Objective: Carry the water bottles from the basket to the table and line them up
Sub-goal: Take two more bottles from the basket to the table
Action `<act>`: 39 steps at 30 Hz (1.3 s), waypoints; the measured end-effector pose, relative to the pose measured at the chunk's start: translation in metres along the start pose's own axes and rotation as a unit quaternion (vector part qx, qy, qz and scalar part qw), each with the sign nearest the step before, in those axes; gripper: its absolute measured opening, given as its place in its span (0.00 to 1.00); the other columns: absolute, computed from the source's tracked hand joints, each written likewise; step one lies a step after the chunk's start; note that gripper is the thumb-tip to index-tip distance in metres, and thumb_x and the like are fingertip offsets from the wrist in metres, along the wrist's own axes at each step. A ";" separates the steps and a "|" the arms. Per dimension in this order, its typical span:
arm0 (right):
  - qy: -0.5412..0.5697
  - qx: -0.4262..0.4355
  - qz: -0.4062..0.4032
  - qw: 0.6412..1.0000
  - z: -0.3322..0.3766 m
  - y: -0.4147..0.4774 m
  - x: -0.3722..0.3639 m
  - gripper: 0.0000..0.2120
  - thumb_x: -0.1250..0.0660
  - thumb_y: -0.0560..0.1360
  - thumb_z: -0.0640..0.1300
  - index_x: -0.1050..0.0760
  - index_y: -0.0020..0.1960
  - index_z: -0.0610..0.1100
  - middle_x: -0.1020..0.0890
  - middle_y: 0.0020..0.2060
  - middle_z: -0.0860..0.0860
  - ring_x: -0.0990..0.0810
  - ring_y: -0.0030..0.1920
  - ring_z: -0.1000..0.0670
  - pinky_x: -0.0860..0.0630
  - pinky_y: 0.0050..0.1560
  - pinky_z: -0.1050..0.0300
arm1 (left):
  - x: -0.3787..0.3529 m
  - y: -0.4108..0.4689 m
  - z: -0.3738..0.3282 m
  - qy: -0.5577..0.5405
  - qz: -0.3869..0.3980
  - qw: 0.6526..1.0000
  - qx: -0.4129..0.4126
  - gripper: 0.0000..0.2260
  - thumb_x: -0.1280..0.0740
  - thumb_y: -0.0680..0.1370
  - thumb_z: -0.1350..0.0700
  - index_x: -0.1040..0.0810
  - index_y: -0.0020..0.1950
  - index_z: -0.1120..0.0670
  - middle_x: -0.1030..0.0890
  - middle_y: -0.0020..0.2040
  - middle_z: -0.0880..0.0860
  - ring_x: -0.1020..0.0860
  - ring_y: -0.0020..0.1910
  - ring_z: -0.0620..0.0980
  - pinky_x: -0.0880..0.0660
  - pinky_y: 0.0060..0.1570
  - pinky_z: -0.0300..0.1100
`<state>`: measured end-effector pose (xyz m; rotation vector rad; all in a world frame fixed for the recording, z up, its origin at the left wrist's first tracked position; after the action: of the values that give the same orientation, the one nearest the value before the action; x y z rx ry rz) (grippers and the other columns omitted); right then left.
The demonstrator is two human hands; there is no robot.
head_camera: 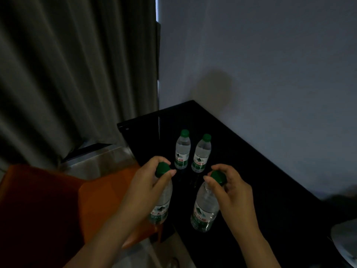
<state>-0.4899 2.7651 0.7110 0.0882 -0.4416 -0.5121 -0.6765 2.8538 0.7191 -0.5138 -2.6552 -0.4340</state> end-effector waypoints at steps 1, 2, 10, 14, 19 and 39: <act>0.000 -0.007 0.004 1.000 -0.007 0.011 -0.003 0.08 0.30 0.72 0.50 0.25 0.51 0.56 0.18 0.41 0.57 0.19 0.41 0.57 0.21 0.42 0.57 | -0.004 0.011 0.006 0.010 0.005 1.000 0.002 0.11 0.36 0.76 0.43 0.26 0.50 0.49 0.23 0.39 0.56 0.25 0.34 0.55 0.28 0.35 0.59; 0.002 -0.013 0.009 1.000 -0.014 0.021 -0.005 0.09 0.30 0.72 0.50 0.24 0.51 0.56 0.18 0.42 0.57 0.19 0.42 0.57 0.20 0.43 0.56 | -0.008 0.021 0.012 0.021 0.007 1.000 0.004 0.10 0.35 0.76 0.43 0.26 0.50 0.49 0.23 0.39 0.54 0.24 0.35 0.52 0.28 0.36 0.58; -0.012 -0.050 0.018 0.999 -0.057 0.069 -0.019 0.08 0.31 0.73 0.51 0.25 0.51 0.56 0.20 0.44 0.60 0.19 0.44 0.57 0.20 0.45 0.55 | -0.033 0.079 0.060 0.019 0.017 0.999 0.025 0.16 0.41 0.78 0.39 0.27 0.53 0.51 0.24 0.41 0.53 0.26 0.35 0.48 0.30 0.33 0.46; -0.021 -0.068 0.011 0.997 -0.073 0.080 -0.024 0.08 0.31 0.73 0.51 0.26 0.51 0.59 0.20 0.45 0.61 0.19 0.45 0.58 0.21 0.46 0.57 | -0.040 0.106 0.082 0.018 0.032 0.999 0.036 0.17 0.39 0.78 0.42 0.26 0.53 0.54 0.23 0.42 0.53 0.25 0.36 0.48 0.29 0.35 0.46; -0.021 -0.084 -0.016 0.996 -0.087 0.090 -0.031 0.11 0.31 0.73 0.49 0.27 0.50 0.64 0.20 0.46 0.63 0.19 0.46 0.60 0.23 0.44 0.67 | -0.046 0.132 0.108 0.013 0.056 0.998 0.030 0.23 0.43 0.73 0.38 0.26 0.54 0.55 0.22 0.44 0.54 0.23 0.39 0.48 0.27 0.37 0.49; -0.091 -0.072 -0.083 0.990 -0.120 0.127 -0.053 0.13 0.32 0.74 0.47 0.26 0.55 0.59 0.19 0.47 0.59 0.20 0.41 0.58 0.23 0.41 0.65 | -0.053 0.195 0.173 0.016 0.089 0.996 0.007 0.13 0.39 0.78 0.44 0.28 0.57 0.51 0.23 0.51 0.47 0.24 0.49 0.41 0.27 0.46 0.40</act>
<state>-0.4216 2.8983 0.6068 -0.0625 -0.5763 -0.7172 -0.6071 3.0748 0.5882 -0.7250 -2.5525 -0.3675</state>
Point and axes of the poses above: each hand's wrist, its own y-axis towards the middle knuckle, its own x-axis out of the back of the hand, z = x × y, the point moved 9 cm from there along y, towards the middle knuckle
